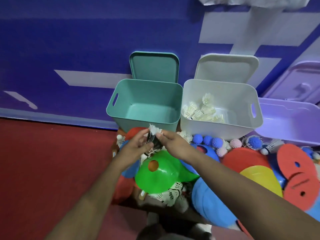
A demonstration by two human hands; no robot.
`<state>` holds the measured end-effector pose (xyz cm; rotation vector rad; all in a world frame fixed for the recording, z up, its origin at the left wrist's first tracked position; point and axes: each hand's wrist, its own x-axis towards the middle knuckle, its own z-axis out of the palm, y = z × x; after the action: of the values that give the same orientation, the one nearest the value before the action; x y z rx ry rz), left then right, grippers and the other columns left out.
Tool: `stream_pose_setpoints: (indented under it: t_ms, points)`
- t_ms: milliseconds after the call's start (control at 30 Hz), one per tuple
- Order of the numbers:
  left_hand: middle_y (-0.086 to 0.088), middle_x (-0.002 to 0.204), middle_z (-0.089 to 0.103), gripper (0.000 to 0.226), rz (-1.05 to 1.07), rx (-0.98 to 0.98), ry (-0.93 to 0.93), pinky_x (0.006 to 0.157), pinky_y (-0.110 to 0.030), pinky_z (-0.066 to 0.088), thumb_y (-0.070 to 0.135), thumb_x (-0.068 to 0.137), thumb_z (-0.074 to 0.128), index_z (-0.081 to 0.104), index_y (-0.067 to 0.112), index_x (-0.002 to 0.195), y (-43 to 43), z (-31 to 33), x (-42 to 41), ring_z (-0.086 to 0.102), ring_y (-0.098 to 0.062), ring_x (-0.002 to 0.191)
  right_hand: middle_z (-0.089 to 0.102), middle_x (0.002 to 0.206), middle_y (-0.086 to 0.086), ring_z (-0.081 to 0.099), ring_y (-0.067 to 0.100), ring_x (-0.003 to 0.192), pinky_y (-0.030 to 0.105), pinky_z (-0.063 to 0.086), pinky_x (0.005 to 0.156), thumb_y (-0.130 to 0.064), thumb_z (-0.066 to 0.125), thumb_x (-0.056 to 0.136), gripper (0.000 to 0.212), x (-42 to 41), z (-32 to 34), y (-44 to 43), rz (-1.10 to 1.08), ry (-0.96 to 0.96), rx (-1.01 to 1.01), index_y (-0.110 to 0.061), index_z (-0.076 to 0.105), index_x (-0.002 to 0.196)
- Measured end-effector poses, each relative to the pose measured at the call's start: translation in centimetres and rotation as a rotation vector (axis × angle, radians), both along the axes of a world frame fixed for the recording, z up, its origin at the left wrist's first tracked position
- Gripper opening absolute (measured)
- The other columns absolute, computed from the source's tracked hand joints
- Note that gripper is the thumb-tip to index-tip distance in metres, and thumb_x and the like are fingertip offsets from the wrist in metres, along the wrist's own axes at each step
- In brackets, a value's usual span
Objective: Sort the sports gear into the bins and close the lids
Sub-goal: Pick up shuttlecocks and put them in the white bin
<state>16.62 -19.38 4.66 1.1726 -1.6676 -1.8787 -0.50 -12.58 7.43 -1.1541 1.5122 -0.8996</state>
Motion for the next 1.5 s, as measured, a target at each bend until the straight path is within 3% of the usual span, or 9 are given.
stream_pose_setpoints:
  t_ms: [133, 233, 433, 600, 733, 1033, 1167, 1333, 1500]
  points:
    - [-0.007, 0.116, 0.070, 0.047, -0.078, 0.045, 0.040, 0.096, -0.026, 0.049, 0.009, 0.089, 0.060, 0.049, 0.011, 0.135, -2.3, -0.6, 2.6, 0.065, -0.014, 0.107, 0.071, 0.103, -0.011, 0.065, 0.000, 0.095, 0.015, 0.047, 0.086, -0.042, 0.047, 0.101, 0.025, 2.6, -0.3, -0.6, -0.069, -0.175, 0.096, -0.029, 0.067, 0.107]
    - [-0.007, 0.125, 0.067, 0.044, -0.014, 0.059, 0.057, 0.102, -0.027, 0.045, 0.002, 0.092, 0.058, 0.049, 0.009, 0.134, -4.2, -1.4, 4.4, 0.060, -0.016, 0.117, 0.066, 0.116, -0.006, 0.065, 0.017, 0.105, 0.029, 0.049, 0.090, -0.048, 0.055, 0.095, 0.028, 2.7, -1.4, -1.0, -0.284, -0.149, 0.130, -0.031, 0.061, 0.117]
    - [-0.005, 0.126, 0.064, 0.040, 0.080, 0.017, 0.034, 0.094, -0.015, 0.046, -0.006, 0.092, 0.055, 0.051, 0.010, 0.129, -5.9, -3.1, 5.9, 0.059, -0.009, 0.114, 0.059, 0.116, 0.013, 0.056, 0.031, 0.108, 0.036, 0.047, 0.091, -0.048, 0.065, 0.079, 0.057, 2.2, -7.6, -2.2, -0.159, 0.664, 0.302, -0.011, 0.057, 0.121]
    - [-0.005, 0.125, 0.065, 0.039, 0.084, 0.030, 0.023, 0.094, -0.018, 0.048, -0.004, 0.092, 0.056, 0.052, 0.009, 0.129, -6.3, -4.1, 6.1, 0.061, -0.011, 0.113, 0.065, 0.108, 0.015, 0.057, 0.033, 0.102, 0.032, 0.038, 0.085, -0.018, 0.054, 0.091, 0.018, 3.7, -9.1, -3.5, -0.017, 0.889, 0.235, -0.007, 0.064, 0.102]
    - [-0.005, 0.124, 0.065, 0.038, 0.081, 0.040, 0.021, 0.097, -0.020, 0.047, -0.005, 0.092, 0.057, 0.053, 0.009, 0.127, -6.4, -4.1, 5.9, 0.060, -0.013, 0.114, 0.067, 0.098, 0.017, 0.056, 0.032, 0.093, 0.033, 0.037, 0.079, -0.005, 0.048, 0.089, 0.015, 3.1, -9.2, -3.5, -0.042, 0.950, 0.175, -0.007, 0.063, 0.087]
    - [0.001, 0.119, 0.064, 0.038, -0.044, 0.013, -0.012, 0.097, -0.014, 0.045, -0.008, 0.090, 0.058, 0.054, 0.017, 0.118, -6.5, -3.5, 3.9, 0.061, 0.003, 0.104, 0.057, 0.068, 0.016, 0.048, 0.034, 0.066, 0.041, 0.040, 0.075, -0.008, 0.055, 0.082, 0.022, -2.0, -5.0, -0.2, -0.269, 0.898, 0.011, -0.016, 0.041, 0.065]
    - [0.011, 0.109, 0.062, 0.037, -0.133, -0.048, -0.055, 0.082, -0.005, 0.045, -0.005, 0.090, 0.061, 0.054, 0.023, 0.115, -6.1, -3.1, 2.3, 0.060, 0.016, 0.092, 0.056, 0.072, 0.011, 0.043, 0.027, 0.074, 0.036, 0.035, 0.069, -0.011, 0.057, 0.083, 0.017, -2.9, -3.1, 0.3, -0.268, 0.852, -0.027, -0.012, 0.048, 0.069]
    - [-0.004, 0.118, 0.061, 0.046, -0.253, -0.149, -0.131, 0.092, -0.026, 0.051, 0.017, 0.082, 0.073, 0.054, 0.032, 0.121, -5.8, -2.5, 0.7, 0.060, -0.017, 0.112, 0.058, 0.077, 0.006, 0.046, 0.025, 0.082, 0.038, 0.040, 0.070, -0.016, 0.059, 0.084, 0.009, -2.6, -1.8, 1.3, -0.198, 0.867, -0.140, -0.010, 0.058, 0.077]
    - [0.004, 0.124, 0.064, 0.052, -0.318, -0.131, -0.075, 0.103, -0.028, 0.044, 0.009, 0.085, 0.072, 0.052, 0.030, 0.127, -4.7, -1.8, -1.3, 0.060, -0.009, 0.115, 0.053, 0.067, 0.004, 0.047, 0.028, 0.071, 0.035, 0.040, 0.062, -0.013, 0.061, 0.072, 0.014, -1.7, -1.0, 1.5, 0.041, 1.187, -0.168, -0.018, 0.050, 0.065]
